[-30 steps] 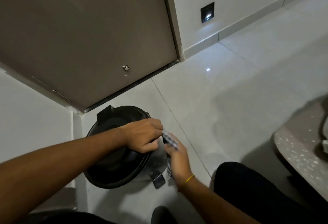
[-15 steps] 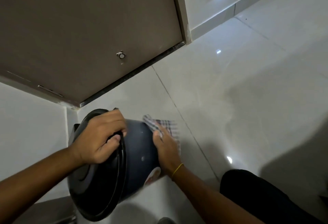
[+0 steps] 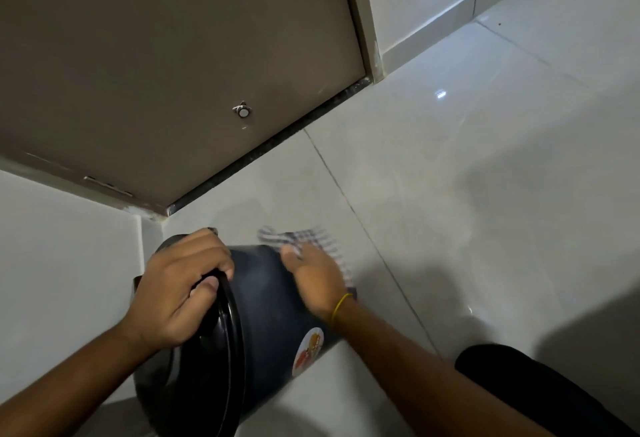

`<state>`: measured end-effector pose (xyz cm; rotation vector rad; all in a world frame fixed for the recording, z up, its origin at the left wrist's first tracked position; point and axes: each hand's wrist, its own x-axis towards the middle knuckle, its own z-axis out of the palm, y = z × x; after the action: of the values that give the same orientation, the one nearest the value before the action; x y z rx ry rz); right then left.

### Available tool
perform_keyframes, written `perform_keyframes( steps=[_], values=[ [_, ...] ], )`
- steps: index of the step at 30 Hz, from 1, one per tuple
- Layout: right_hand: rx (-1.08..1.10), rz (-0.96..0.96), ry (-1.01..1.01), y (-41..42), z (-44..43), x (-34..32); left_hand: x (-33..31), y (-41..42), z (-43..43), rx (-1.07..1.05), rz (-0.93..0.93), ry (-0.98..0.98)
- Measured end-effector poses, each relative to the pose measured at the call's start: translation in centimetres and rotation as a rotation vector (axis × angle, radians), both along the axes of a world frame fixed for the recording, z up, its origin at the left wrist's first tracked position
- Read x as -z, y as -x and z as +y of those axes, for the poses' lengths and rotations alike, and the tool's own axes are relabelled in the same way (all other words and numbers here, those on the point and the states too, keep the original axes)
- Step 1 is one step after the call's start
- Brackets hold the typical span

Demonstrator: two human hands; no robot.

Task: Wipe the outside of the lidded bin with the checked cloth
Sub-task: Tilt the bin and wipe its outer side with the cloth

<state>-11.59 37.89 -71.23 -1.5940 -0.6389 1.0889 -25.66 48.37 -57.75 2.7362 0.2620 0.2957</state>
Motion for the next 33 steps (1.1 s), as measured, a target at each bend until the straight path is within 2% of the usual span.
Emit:
perform_keyframes(
  steps=[3,5,8,12,15,18,20,23,27,28,31,33],
  values=[
    [-0.047,-0.072,-0.3,5.6,-2.5,-3.0,0.1,0.8,0.8,-0.076,-0.044,0.008],
    [-0.1,-0.131,-0.363,8.4,-6.3,-2.3,0.2,1.8,1.3,-0.122,-0.071,0.016],
    [-0.129,-0.142,-0.254,9.0,-9.4,1.3,0.2,3.3,2.0,-0.199,-0.089,0.028],
    [0.141,0.096,-0.005,5.4,-3.8,2.3,0.5,4.7,3.3,-0.367,-0.081,0.031],
    [0.078,-0.08,-0.072,5.4,0.6,-0.6,0.9,5.0,4.5,-0.484,-0.09,0.035],
    [-0.046,-0.161,-0.323,9.0,0.2,-3.6,1.0,5.6,6.1,-0.594,-0.113,0.052],
    [-0.091,-0.117,-0.408,11.5,-2.4,-3.0,1.1,6.5,7.3,-0.656,-0.12,0.058],
    [-0.083,-0.046,-0.324,13.4,-6.3,1.6,1.6,8.0,8.8,-0.761,-0.13,0.102],
    [0.254,0.364,-0.037,10.3,-2.2,4.6,2.2,9.8,10.1,-0.891,-0.157,0.155],
    [0.298,0.384,0.001,9.1,-0.3,4.3,2.3,10.0,10.3,-0.927,-0.164,0.152],
    [0.271,0.193,0.007,8.2,3.2,2.9,2.4,9.8,10.4,-1.124,-0.16,0.156],
    [0.189,0.052,-0.133,10.5,2.8,1.0,2.2,9.6,10.9,-1.215,-0.156,0.169]
  ],
)
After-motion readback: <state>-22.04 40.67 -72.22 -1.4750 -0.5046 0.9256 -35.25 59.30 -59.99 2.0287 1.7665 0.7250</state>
